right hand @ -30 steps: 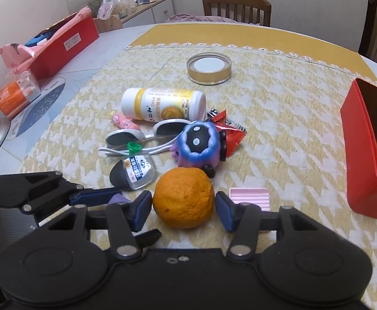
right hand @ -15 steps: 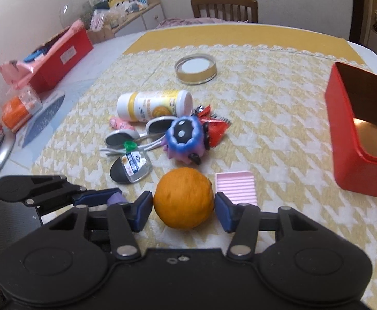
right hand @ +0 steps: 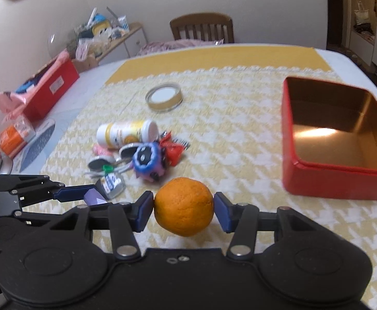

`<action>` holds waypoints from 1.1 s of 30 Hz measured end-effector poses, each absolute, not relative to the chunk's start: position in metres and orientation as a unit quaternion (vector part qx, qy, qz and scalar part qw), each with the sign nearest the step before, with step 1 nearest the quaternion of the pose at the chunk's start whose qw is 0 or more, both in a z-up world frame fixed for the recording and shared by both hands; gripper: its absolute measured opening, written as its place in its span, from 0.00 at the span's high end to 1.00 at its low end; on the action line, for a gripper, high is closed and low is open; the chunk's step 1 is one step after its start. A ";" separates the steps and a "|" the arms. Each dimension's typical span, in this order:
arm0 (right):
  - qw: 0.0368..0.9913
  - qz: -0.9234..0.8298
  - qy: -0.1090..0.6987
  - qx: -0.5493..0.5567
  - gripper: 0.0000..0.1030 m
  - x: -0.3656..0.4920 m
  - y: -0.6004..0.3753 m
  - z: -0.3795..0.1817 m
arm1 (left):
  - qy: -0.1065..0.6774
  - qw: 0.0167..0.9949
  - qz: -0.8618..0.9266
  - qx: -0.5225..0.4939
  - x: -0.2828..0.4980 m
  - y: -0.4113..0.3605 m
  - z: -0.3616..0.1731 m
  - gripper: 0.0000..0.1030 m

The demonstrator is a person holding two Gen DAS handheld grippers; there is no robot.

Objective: Organize rigid objects
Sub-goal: 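Carry the orange and purple eraser over the red tin with both tools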

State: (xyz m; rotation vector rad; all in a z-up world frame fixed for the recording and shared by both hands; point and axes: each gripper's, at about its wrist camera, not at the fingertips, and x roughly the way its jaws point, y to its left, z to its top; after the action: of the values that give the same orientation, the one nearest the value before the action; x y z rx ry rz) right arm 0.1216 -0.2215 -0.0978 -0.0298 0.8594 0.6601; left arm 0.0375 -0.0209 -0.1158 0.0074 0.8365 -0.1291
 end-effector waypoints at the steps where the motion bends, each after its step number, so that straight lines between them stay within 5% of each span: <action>1: 0.860 0.312 0.404 -0.010 0.51 0.122 -0.226 -0.093 | 0.404 0.913 -0.066 0.003 0.040 -0.022 -0.111 0.66; 17: 0.904 0.230 0.360 0.008 0.51 0.182 -0.322 -0.045 | 0.357 0.924 -0.135 0.020 0.123 -0.085 -0.043 0.66; 33: 0.902 0.212 0.374 -0.032 0.51 0.243 -0.352 -0.082 | 0.405 0.904 -0.135 -0.009 0.259 -0.163 -0.070 0.66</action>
State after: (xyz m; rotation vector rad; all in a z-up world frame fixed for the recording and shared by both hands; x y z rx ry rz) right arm 0.2427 -0.3524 -0.0820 -0.0662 0.7744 0.4390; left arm 0.2587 -0.1626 -0.0705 -0.0176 0.8370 -0.2790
